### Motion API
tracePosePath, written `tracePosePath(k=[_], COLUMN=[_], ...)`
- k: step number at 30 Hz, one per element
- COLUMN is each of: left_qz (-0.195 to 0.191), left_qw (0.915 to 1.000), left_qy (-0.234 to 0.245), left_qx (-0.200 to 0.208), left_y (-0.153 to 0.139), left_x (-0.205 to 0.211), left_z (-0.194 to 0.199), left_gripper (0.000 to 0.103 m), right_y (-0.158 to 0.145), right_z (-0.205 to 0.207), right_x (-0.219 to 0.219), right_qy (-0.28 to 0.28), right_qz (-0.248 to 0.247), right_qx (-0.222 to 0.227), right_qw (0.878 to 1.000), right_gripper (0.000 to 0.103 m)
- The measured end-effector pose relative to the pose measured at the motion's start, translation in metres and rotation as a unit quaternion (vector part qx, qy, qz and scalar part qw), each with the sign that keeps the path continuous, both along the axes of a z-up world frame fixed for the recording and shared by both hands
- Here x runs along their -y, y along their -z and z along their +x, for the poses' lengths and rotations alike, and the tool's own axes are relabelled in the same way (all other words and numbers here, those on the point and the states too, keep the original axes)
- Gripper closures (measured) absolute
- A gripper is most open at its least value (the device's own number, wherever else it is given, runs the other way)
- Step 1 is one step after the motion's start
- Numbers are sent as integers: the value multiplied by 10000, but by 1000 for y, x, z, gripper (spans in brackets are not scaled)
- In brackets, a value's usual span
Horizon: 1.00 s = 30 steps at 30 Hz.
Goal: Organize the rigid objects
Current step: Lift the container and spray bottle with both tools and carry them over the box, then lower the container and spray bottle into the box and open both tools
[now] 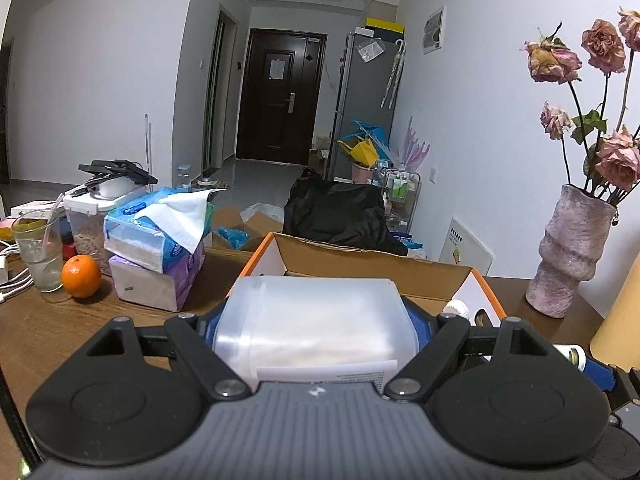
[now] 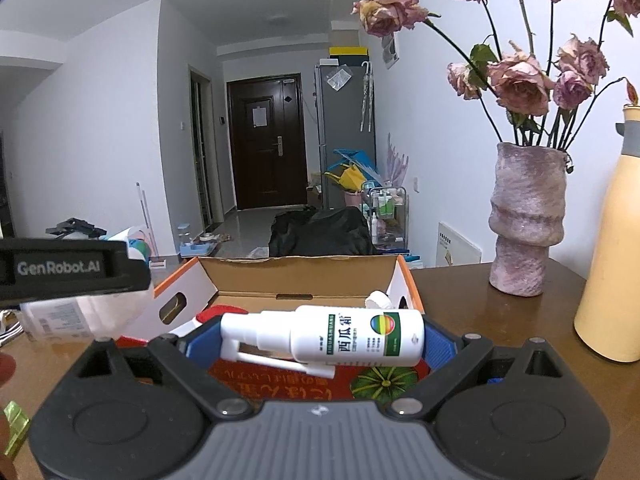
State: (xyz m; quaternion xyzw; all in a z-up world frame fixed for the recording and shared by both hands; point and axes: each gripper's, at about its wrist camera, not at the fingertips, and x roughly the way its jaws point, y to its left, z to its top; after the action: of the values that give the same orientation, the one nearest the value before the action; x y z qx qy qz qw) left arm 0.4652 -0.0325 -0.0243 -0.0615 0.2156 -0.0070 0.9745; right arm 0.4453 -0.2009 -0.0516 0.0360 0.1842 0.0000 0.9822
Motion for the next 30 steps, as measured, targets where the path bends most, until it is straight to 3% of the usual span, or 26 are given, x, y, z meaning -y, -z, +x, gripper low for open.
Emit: tracePosePath(k=[30], left_qz=[107], left_qw=[9996], left_qy=[-57], left_qx=[-259], left_y=[19], left_x=[1], left_z=[84], left_gripper=[20], right_y=[10], right_z=[75], right_x=[2], right_qy=[-99], right_qz=[-154], right_qx=[-300], right_qw=[9994], right_gripper=[5])
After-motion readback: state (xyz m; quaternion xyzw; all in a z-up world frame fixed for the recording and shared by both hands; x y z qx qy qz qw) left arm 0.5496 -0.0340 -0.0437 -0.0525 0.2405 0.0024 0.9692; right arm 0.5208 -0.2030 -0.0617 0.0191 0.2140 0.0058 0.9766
